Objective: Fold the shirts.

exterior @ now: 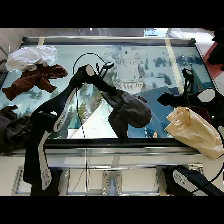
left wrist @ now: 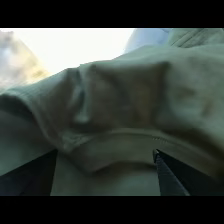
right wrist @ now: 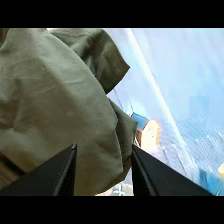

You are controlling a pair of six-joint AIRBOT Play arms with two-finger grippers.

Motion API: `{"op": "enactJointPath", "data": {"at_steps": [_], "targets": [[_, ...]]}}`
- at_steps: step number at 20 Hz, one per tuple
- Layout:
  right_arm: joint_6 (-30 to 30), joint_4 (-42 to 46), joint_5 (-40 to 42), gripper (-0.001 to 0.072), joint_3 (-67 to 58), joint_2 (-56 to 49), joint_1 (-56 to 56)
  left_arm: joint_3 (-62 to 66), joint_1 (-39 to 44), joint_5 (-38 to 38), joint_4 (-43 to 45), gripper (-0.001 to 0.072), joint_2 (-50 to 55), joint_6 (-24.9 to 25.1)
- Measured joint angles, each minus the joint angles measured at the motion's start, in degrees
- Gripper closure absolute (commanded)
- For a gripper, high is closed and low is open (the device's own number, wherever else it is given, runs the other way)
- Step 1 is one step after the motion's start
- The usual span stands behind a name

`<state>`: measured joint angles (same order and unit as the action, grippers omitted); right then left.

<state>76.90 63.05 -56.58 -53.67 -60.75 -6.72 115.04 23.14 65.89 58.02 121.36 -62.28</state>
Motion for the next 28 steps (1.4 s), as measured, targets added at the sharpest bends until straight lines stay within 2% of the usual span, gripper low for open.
{"op": "enactJointPath", "data": {"at_steps": [1,2,4,5,6,8,13,17,21,28], "targets": [[-0.1,0.0,0.1,0.0330,0.0,0.0,0.0,0.0,0.5,-1.2,-0.3,0.0059,0.4,-0.6],[-0.2,0.0,0.1,0.0330,0.0,0.0,0.0,0.0,0.9,-2.8,-0.3,0.0169,0.9,-1.7],[-0.3,-0.1,0.2,0.0330,0.0,0.0,0.0,0.0,1.4,-6.0,0.2,0.0436,1.6,-4.8],[-0.4,-0.1,0.2,0.0330,0.0,0.0,0.0,0.0,1.5,-7.7,0.7,0.0593,1.8,-6.5],[-0.4,-0.1,0.1,0.0330,0.0,0.0,0.0,0.0,1.6,-9.2,1.0,0.0694,2.0,-7.7],[-0.4,0.0,-0.3,0.0330,0.0,0.0,0.0,0.5,1.7,-11.1,1.2,0.0693,2.1,-9.6],[0.7,1.5,-4.6,0.0330,4.1,0.0,0.2,2.3,1.7,-13.4,2.4,0.0693,-0.7,-10.3],[-2.9,-12.0,-6.5,0.0330,13.9,0.0,5.3,2.7,1.0,-14.4,3.2,0.0693,-4.6,-9.7],[-5.4,-19.9,-0.9,0.0329,21.5,0.0,16.2,2.6,0.6,-12.6,3.4,0.0693,-5.9,-10.0],[-3.1,-21.9,15.7,0.0329,25.2,-0.5,33.5,2.5,0.5,-10.2,3.5,0.0693,-6.3,-10.2]]}}
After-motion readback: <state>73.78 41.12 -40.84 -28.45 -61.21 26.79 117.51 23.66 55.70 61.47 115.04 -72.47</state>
